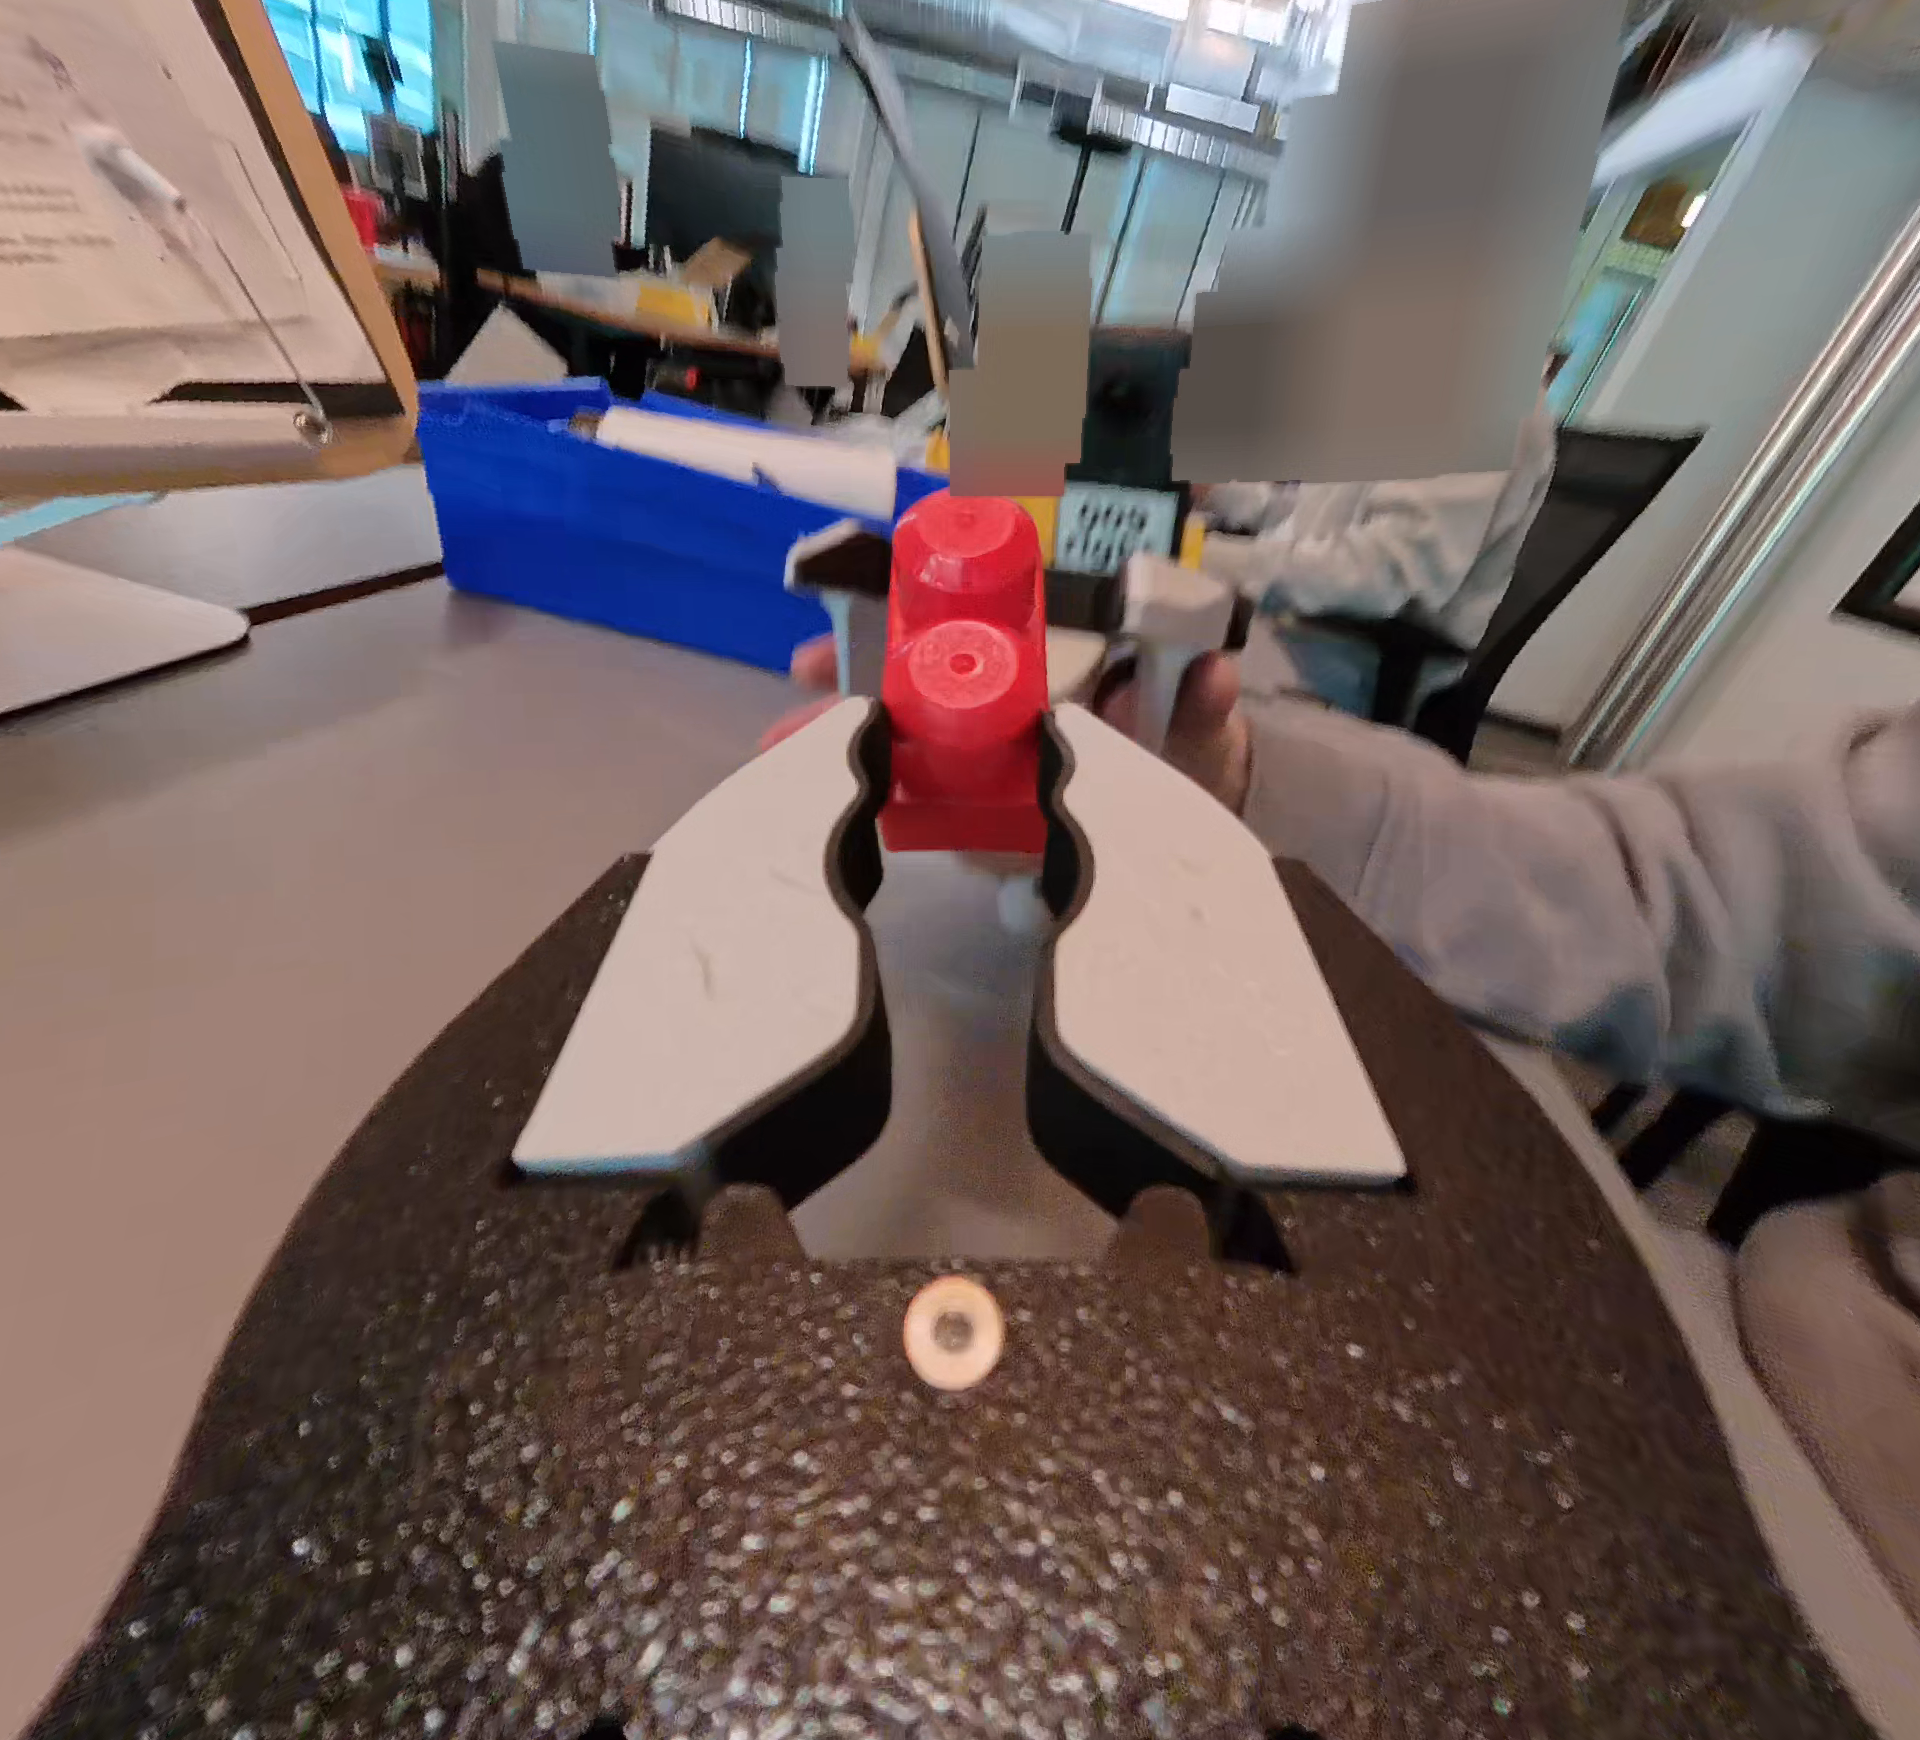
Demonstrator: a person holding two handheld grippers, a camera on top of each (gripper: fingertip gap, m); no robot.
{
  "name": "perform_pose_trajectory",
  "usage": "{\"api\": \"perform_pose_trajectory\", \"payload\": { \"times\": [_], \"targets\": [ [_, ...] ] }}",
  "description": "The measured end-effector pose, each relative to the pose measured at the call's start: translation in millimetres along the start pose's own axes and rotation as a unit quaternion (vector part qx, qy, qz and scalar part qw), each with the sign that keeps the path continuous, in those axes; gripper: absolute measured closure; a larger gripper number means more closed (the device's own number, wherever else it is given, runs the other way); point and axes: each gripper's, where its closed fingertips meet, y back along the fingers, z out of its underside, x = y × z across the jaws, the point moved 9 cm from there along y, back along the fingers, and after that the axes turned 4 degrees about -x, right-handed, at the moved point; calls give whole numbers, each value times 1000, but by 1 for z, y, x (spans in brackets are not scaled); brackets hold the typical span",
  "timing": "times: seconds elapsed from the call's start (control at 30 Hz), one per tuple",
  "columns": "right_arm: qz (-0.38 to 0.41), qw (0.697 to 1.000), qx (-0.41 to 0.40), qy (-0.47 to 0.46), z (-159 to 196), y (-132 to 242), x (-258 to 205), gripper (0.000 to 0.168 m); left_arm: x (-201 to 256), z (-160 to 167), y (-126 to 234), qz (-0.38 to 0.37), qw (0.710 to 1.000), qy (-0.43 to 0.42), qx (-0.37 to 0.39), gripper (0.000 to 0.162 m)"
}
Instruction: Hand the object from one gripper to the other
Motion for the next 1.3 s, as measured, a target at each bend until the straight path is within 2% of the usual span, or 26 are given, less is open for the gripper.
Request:
{"api": "perform_pose_trajectory", "payload": {
  "times": [0.1,0.2,0.33,0.4,0.53,0.63,0.7,0.8,0.9,1.07,1.17,1.2,1.3],
  "targets": [
    [15,993,-100,59,-4,8,1,105,-4,-1,5,13,998,-3,-65,135],
    [3,991,-115,69,-1,10,0,121,-4,1,7,20,994,-18,-104,136],
    [-19,981,-171,94,10,3,-6,122,0,6,3,31,987,-44,-154,135],
    [-36,973,-201,104,16,0,-9,137,2,8,1,35,984,-50,-166,135],
    [-35,978,-184,88,14,-1,-7,138,1,7,2,30,986,-56,-156,135],
    [-12,990,-119,71,7,-1,-5,138,2,1,4,2,993,-89,-72,135],
    [9,996,-60,62,1,0,-4,138,2,-3,6,-37,995,-98,0,129],
    [16,999,28,10,-2,-3,-4,138,1,-3,4,-36,997,-55,27,118],
    [4,998,55,-22,5,-9,-7,138,1,2,-3,-12,999,-6,41,112],
    [-15,999,31,-17,11,-17,-12,138,6,5,-7,4,999,-11,46,122],
    [3,1000,-10,2,12,-16,-9,137,3,3,-6,-17,999,-35,5,122],
    [20,1000,-18,15,12,-14,-8,133,2,3,-5,-42,998,-54,-9,122],
    [89,995,-40,37,7,-12,-4,103,0,2,-1,-154,976,-152,-39,123]
  ]
}}
